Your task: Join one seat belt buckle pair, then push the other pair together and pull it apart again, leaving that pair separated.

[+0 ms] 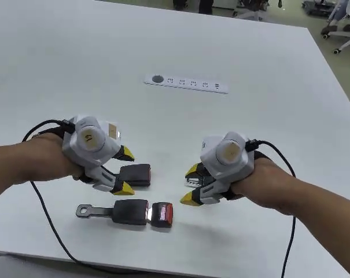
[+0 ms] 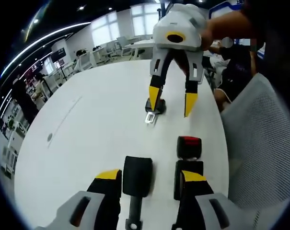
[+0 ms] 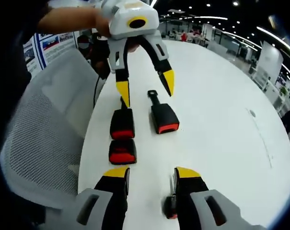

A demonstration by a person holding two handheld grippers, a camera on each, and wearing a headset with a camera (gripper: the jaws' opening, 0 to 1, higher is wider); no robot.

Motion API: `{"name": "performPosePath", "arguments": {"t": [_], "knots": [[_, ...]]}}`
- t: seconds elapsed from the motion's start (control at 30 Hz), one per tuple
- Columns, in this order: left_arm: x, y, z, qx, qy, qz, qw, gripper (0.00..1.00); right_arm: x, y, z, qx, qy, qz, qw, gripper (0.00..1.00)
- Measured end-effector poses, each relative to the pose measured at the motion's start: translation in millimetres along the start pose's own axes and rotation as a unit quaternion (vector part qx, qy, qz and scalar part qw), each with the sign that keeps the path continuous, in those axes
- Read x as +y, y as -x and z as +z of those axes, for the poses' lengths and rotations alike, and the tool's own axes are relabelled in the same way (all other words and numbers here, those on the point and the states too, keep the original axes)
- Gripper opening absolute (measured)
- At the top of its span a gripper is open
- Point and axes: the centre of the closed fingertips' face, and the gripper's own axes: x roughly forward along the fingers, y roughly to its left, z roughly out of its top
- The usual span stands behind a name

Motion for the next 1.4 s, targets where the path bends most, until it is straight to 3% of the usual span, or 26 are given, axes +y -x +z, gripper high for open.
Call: {"name": "performPosePath", "arguments": {"t": [0.07,0.2,0.3,0.4,0.63,1.0,1.4], "knots": [[-1.0,-2.1,-1.1,0.004,0.001,0.001,1.0000,0.50,-6.3,2.4,-5.4,0.003,-0.001,-0.001,1.0000,0.35],[12.5,-9.5,-12.7,0.014,0.004,0.002,0.9999,0.49,-17.6,6.5,-16.5,0.010,0.000,-0.008,0.9999,0.35],[8.6,-11.6,-11.1,0.025,-0.003,-0.005,0.9997,0.49,-25.8,7.8,-25.7,0.015,0.000,-0.012,0.9998,0.35],[10.2,-18.9,-20.8,0.035,-0.005,-0.009,0.9993,0.49,-34.4,11.1,-32.7,0.020,0.002,-0.019,0.9996,0.35],[11.0,-28.0,-28.7,0.043,0.000,-0.020,0.9989,0.46,-48.6,12.2,-54.8,0.035,0.004,-0.024,0.9991,0.35],[13.5,-40.5,-34.7,0.059,-0.014,-0.036,0.9975,0.39,-49.6,1.6,-80.9,0.050,0.004,-0.007,0.9987,0.35],[17.4,-44.4,-39.6,0.072,-0.035,-0.039,0.9960,0.33,-48.3,-3.2,-82.7,0.048,0.018,-0.001,0.9987,0.31]]}}
